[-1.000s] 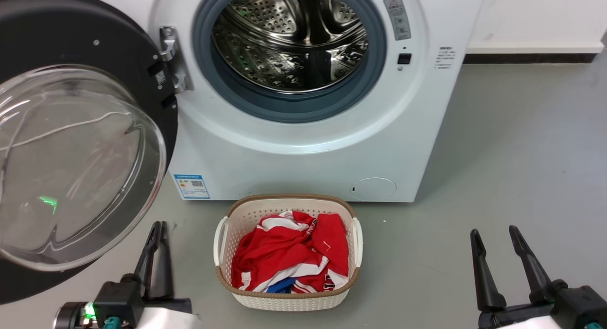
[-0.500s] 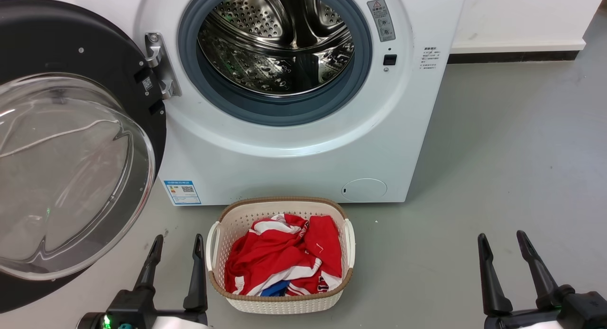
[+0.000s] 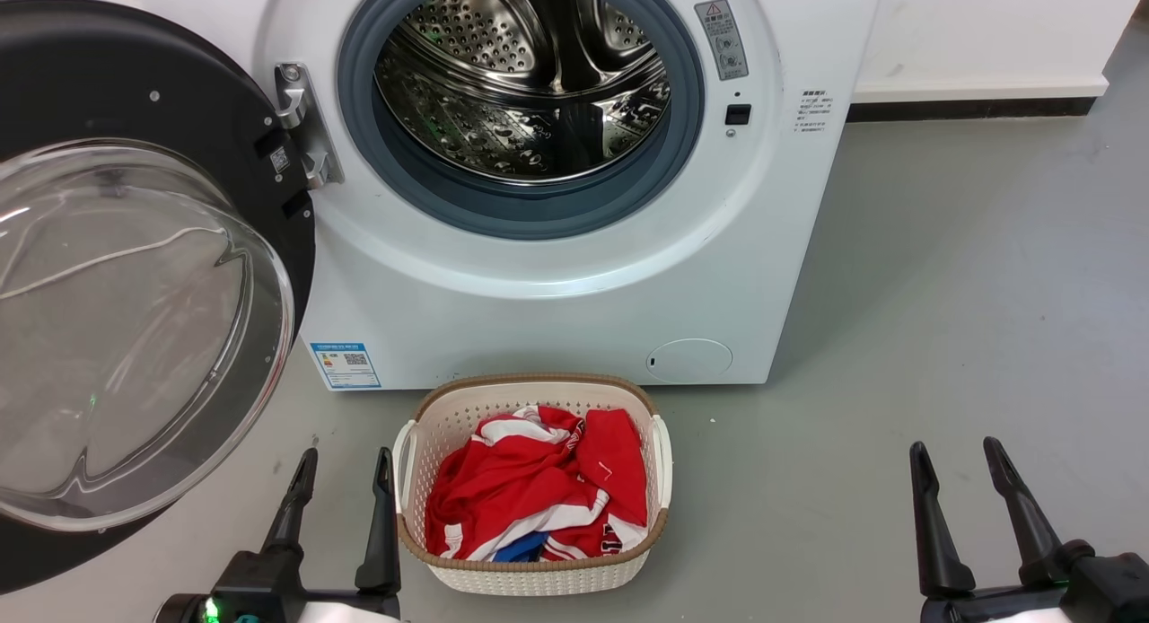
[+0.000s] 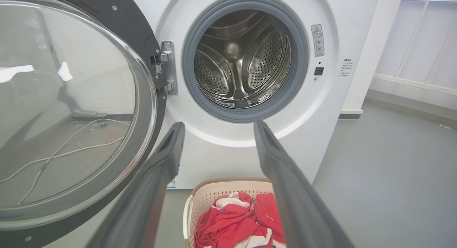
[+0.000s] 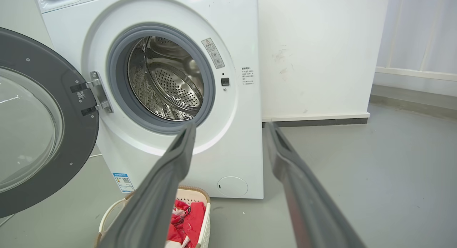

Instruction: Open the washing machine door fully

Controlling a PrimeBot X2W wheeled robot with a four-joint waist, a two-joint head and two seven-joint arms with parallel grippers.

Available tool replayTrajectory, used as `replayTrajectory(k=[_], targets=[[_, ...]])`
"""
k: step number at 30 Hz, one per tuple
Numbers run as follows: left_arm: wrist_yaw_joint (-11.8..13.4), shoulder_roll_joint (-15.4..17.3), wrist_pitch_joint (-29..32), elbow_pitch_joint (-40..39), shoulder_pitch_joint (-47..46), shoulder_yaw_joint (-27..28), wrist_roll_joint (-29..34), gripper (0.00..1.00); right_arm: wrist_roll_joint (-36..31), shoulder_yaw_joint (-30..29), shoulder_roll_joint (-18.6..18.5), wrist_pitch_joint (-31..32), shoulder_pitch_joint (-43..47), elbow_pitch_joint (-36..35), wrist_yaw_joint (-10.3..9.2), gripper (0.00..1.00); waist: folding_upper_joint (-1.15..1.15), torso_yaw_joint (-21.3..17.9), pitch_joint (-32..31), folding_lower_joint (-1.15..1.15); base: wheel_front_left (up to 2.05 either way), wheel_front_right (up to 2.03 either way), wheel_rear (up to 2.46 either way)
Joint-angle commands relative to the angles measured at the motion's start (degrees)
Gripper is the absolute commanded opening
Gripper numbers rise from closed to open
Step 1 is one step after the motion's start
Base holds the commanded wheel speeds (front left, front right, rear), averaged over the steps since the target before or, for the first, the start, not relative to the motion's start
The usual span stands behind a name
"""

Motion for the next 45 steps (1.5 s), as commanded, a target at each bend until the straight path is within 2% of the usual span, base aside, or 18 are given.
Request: replayTrajectory(k=[1, 2, 6, 24, 45], targets=[[0.4, -0.1, -0.1, 0.0, -0.2, -0.1, 0.4, 1.00, 0.3, 0.0, 0.2, -0.1, 0.3, 0.0, -0.01, 1.00, 0.00, 0.0, 0.0, 0.00, 0.00, 0.00, 0.00], [0.2, 0.0, 0.0, 0.1, 0.0, 0.0, 0.4, 0.00, 0.0, 0.0, 0.0, 0.0, 0.0, 0.1, 0.00, 0.00, 0.00, 0.0, 0.0, 0.00, 0.00, 0.00, 0.00], [0.2, 0.0, 0.2, 2.3, 0.7, 0.0, -0.3, 0.00, 0.5, 0.2, 0.0, 0.1, 0.1, 2.0, 0.00, 0.00, 0.00, 0.0, 0.0, 0.00, 0.00, 0.00, 0.00], [-1.3, 0.4, 4.8, 4.8, -2.5, 1.4, -20.9, 0.00, 21.6, 0.4, -1.2, 3.9, -3.7, 5.4, 0.00, 0.00, 0.00, 0.2, 0.2, 0.00, 0.00, 0.00, 0.00], [-2.8, 0.7, 9.2, 7.0, -5.6, 3.0, -39.9, 0.00, 40.5, 0.0, -1.9, 7.9, -7.3, 8.7, 0.00, 0.00, 0.00, 0.5, 0.4, 0.00, 0.00, 0.00, 0.00]])
